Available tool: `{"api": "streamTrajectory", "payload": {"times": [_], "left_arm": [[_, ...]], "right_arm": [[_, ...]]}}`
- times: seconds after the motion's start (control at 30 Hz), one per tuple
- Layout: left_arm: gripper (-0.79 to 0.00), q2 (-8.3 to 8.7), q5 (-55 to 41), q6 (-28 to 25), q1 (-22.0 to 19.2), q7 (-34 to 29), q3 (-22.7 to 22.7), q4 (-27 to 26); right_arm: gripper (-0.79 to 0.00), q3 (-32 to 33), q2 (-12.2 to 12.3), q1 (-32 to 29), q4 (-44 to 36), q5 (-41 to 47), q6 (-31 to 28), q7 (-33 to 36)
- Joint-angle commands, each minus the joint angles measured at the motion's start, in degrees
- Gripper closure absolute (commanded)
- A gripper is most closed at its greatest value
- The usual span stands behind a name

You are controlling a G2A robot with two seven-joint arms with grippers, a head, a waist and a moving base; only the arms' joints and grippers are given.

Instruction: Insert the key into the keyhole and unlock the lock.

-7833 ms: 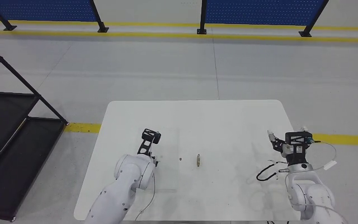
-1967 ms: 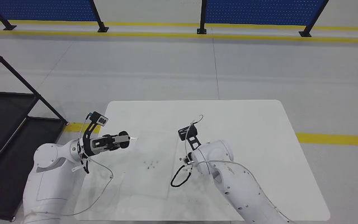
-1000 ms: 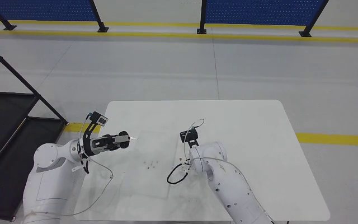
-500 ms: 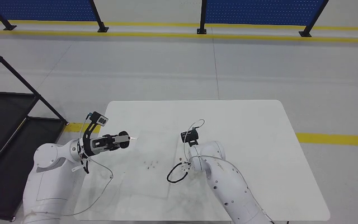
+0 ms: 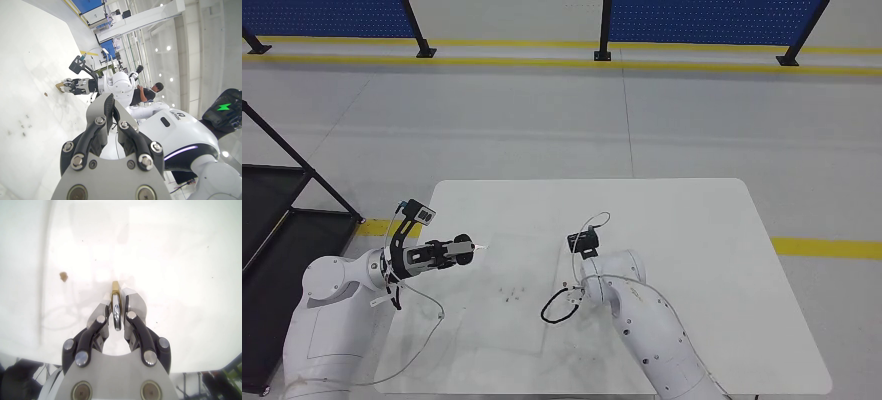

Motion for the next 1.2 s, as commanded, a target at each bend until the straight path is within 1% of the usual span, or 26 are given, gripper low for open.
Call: {"api": "streamTrajectory", "payload": {"times": [0.0,0.1,0.27,0.47,0.63,0.73,0.87,1.03,1.1,1.17], "left_arm": [[0.0,0.0,0.0,0.0,0.0,0.0,0.0,0.0],[0.0,0.0,0.0,0.0,0.0,0.0,0.0,0.0],[0.0,0.0,0.0,0.0,0.0,0.0,0.0,0.0],[0.0,0.0,0.0,0.0,0.0,0.0,0.0,0.0],[0.0,0.0,0.0,0.0,0.0,0.0,0.0,0.0],[0.0,0.0,0.0,0.0,0.0,0.0,0.0,0.0],[0.0,0.0,0.0,0.0,0.0,0.0,0.0,0.0],[0.0,0.0,0.0,0.0,0.0,0.0,0.0,0.0],[0.0,0.0,0.0,0.0,0.0,0.0,0.0,0.0],[0.0,0.0,0.0,0.0,0.0,0.0,0.0,0.0]], "right_arm": [[0.0,0.86,0.04,-0.51,-2.2,0.18,0.0,0.0],[0.0,3.66,0.21,-1.42,-5.55,1.98,0.0,0.0],[0.0,11.47,0.87,-3.04,-11.03,12.15,-0.15,0.0],[0.0,22.34,1.7,-5.53,-13.34,31.39,-2.39,-1.16],[0.0,29.56,2.06,-7.97,-9.87,50.51,-6.82,-6.08],[0.0,32.2,2.22,-9.3,-7.26,60.63,-9.96,-8.84],[0.0,34.25,2.58,-10.52,-5.3,69.58,-12.7,-11.52],[0.0,35.71,3.07,-12.22,-4.81,78.98,-14.82,-13.19],[0.0,36.26,3.41,-13.01,-5.45,79.78,-14.66,-14.14],[0.0,36.03,3.74,-13.48,-6.01,80.84,-14.59,-13.41]]}}
